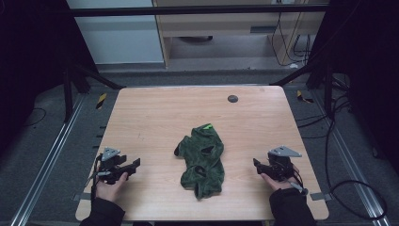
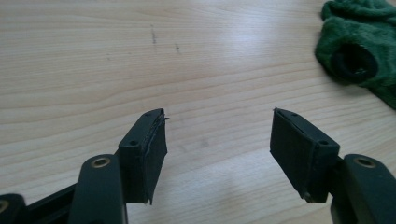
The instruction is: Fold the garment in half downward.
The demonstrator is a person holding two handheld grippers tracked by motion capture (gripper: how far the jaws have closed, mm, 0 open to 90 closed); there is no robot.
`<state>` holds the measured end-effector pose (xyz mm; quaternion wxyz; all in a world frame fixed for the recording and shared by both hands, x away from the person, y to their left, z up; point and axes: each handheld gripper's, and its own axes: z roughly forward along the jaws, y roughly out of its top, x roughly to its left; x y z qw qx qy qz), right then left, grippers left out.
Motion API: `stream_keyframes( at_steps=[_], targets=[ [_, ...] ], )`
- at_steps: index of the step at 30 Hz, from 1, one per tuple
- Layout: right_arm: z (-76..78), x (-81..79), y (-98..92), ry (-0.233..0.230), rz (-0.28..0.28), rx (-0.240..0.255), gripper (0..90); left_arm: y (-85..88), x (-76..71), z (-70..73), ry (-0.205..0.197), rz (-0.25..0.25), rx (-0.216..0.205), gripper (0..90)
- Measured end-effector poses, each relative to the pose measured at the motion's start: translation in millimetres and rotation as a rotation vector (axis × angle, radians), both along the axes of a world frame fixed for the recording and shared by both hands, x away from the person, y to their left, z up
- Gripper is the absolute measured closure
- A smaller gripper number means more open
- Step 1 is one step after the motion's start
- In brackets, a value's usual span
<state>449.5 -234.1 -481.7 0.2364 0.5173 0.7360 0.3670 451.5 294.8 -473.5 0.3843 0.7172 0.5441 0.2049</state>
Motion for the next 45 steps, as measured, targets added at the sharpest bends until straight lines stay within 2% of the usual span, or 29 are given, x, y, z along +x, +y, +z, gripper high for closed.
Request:
stream_keyframes(
  at_steps=[2,5,10,12,16,20,25,30,33,40,45],
  targets=[
    [-0.8,-1.3,3.0,0.018,0.024,0.007,36.6,-3.5,-0.4,1.2,0.008,-0.017,-0.007,38.1],
    [-0.5,-2.1,5.5,0.017,0.046,0.004,36.9,-7.1,-0.8,2.5,0.014,-0.037,-0.017,39.2],
    [3.1,-3.8,14.3,0.019,0.077,0.019,37.8,-15.9,-1.0,6.8,0.009,-0.089,0.01,41.5],
    [5.0,-2.9,17.1,0.014,0.084,0.017,38.1,-16.9,0.1,7.1,0.016,-0.099,-0.005,41.8],
    [7.9,-0.5,20.0,0.01,0.101,0.024,37.9,-20.4,3.3,8.0,0.022,-0.105,-0.006,41.0],
    [8.3,4.4,22.9,0.023,0.11,0.032,37.7,-26.1,6.4,12.8,0.007,-0.125,0.002,38.8],
    [13.0,7.7,25.7,0.009,0.122,0.036,37.9,-32.5,11.3,18.1,-0.01,-0.147,0.001,36.9],
    [18.9,13.9,29.4,-0.003,0.132,0.041,38.5,-44.4,19.3,26.1,-0.027,-0.175,0.0,35.5],
    [24.0,18.7,32.1,-0.009,0.136,0.057,39.1,-53.6,24.7,30.8,-0.038,-0.193,0.018,34.7],
    [34.9,26.1,36.1,-0.019,0.151,0.09,39.7,-74.3,38.5,40.7,-0.052,-0.238,0.024,34.2],
    [40.4,32.4,42.0,-0.02,0.166,0.107,40.5,-86.7,48.9,46.6,-0.058,-0.27,0.009,34.2]
  ],
)
